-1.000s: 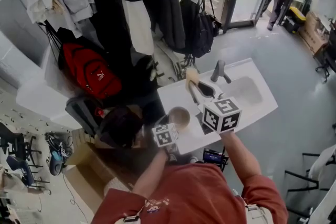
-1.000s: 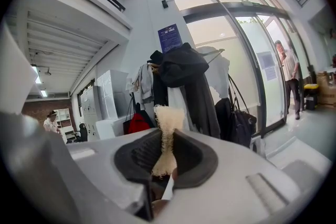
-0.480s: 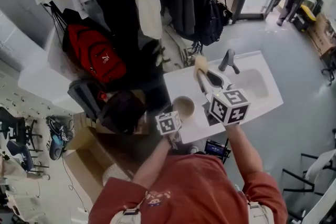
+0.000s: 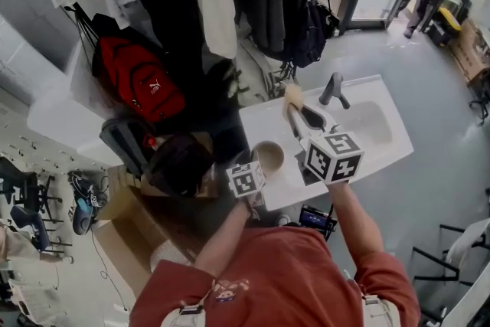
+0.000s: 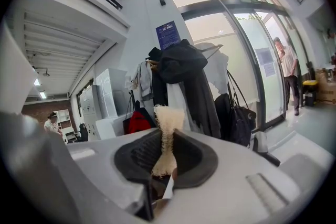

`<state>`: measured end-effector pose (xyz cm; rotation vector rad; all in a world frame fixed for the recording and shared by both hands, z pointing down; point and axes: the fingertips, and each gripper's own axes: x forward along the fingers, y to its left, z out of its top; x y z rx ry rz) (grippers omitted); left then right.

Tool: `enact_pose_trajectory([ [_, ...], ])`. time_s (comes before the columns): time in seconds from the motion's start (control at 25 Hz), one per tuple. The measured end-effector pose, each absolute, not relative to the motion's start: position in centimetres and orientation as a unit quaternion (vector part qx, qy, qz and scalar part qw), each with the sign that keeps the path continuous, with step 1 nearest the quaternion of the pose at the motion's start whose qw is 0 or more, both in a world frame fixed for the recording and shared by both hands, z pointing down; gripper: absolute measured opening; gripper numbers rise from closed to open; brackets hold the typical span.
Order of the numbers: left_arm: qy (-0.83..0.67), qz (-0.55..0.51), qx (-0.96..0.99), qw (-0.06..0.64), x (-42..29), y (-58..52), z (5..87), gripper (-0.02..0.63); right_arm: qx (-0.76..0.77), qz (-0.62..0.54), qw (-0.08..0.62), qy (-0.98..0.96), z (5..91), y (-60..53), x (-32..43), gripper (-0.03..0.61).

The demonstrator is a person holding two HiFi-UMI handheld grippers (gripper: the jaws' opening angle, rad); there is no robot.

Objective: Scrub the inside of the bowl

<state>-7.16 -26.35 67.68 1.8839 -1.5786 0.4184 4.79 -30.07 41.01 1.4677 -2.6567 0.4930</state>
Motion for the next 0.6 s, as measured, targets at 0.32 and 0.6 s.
enact_pose_trajectory([
  [0.32, -0.620, 0.100, 0.739, 0.245, -7.7, -29.1, 60.1, 0.117, 0.489, 0.167, 0.028, -0.856, 41.8, -29.9, 5.3, 0.049],
  [0.6, -0.619, 0.045, 0.772, 0.138, -7.2, -31.3, 50.1, 0.117, 0.506, 0.156, 0.014, -0.848, 41.3, -30.2, 6.1, 0.049],
])
